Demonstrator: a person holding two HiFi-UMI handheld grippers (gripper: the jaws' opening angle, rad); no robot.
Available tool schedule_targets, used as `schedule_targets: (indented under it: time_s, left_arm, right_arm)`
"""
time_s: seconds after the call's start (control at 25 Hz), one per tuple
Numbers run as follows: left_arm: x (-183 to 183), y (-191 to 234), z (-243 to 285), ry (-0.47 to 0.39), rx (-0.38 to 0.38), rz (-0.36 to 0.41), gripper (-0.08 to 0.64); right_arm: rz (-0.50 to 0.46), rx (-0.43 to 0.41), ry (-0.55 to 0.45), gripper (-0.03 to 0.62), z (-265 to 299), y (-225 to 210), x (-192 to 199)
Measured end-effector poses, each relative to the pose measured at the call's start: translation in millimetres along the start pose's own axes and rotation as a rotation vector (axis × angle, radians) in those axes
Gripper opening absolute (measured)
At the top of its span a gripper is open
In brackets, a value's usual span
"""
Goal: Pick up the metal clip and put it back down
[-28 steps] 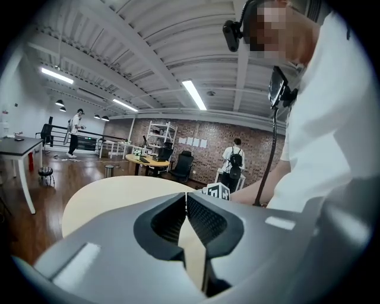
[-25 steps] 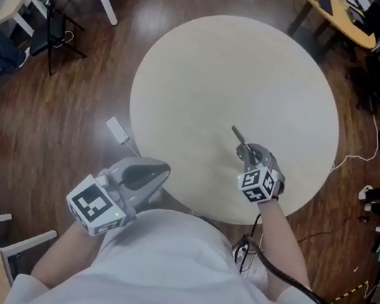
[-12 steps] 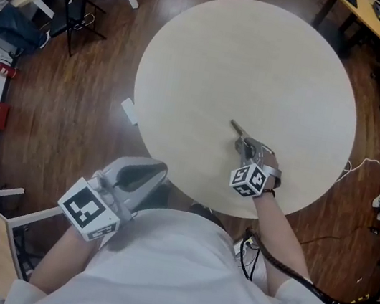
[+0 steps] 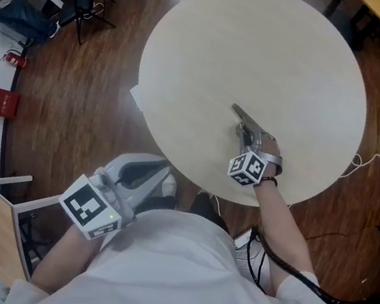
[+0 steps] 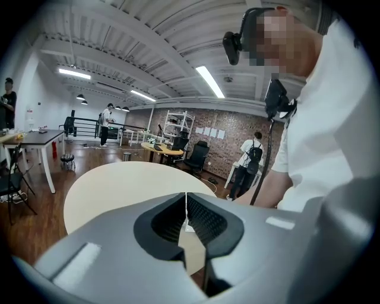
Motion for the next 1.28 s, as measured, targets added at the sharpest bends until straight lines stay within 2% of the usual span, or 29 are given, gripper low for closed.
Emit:
schedule_targets:
  time_s: [0.2, 0.28, 0.36, 0.44, 0.48, 0.56, 0.72, 0.76, 0.8, 0.88, 0.92, 0.96, 1.04, 1.12, 1.28]
  left_arm:
    - [3, -8, -11, -0.012, -0.007, 0.015, 0.006]
    - [8, -12, -17, -0.019, -0.009, 0.018, 0.006]
    - [13, -16, -25, -0.031, -0.010, 0.021, 0.006]
    - [19, -21, -36, -0.039, -0.011, 0.024, 0.006]
    - [23, -23, -43, -0.040, -0.010, 0.024, 0.006]
    - [33, -26, -57, -0.038, -0.008, 0.020, 0.006]
    - [52, -32, -75, -0.045, -0.015, 0.025, 0.006]
    - [57, -34, -77, -0.044, -0.024, 0.030, 0.006]
    - [61, -36, -79, -0.040, -0.035, 0.038, 0.006]
    - [67, -39, -87, -0.029, -0.044, 0.046, 0.006]
    - [70, -39, -92, -0.021, -0.042, 0.047, 0.005]
    - [74, -39, -97, -0.013, -0.038, 0.048, 0.005]
    - [78, -37, -104, -0.002, -0.034, 0.049, 0.005]
    - [78, -37, -109, -0.007, -0.031, 0.049, 0.006]
    - [80, -39, -116, -0.035, -0.017, 0.059, 0.005]
  right_arm:
    - [0.025, 0.010, -0.016, 0.066, 0, -3, 2]
    - [0.070, 0.000, -0.025, 0.107, -1, -10, 4]
    - [0.157, -0.029, -0.036, 0.176, -3, -21, 6]
    - [0.254, -0.065, -0.033, 0.196, -3, -34, 9]
    - [0.277, -0.074, -0.022, 0.206, -3, -38, 10]
    - [0.254, -0.069, 0.005, 0.225, -4, -38, 9]
    - [0.172, 0.015, 0.051, 0.229, -5, -25, 8]
    - [0.166, 0.055, 0.066, 0.265, -4, -20, 10]
    - [0.158, 0.112, 0.078, 0.366, -4, -15, 11]
    - [0.133, 0.225, 0.076, 0.359, -4, -2, 10]
    - [0.125, 0.257, 0.064, 0.321, -4, 4, 8]
    - [0.126, 0.273, 0.051, 0.304, -5, 9, 5]
    - [0.150, 0.279, 0.038, 0.312, -6, 11, -1]
    - [0.177, 0.264, 0.031, 0.360, -9, 11, -5]
    - [0.214, 0.262, -0.013, 0.367, -37, 11, -11]
Point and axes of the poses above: the fingertips, and each gripper's own axes: z forward along the fingers, y to its left, x out of its underside, the point moved 10 cm from there along -z, backward along the fingers
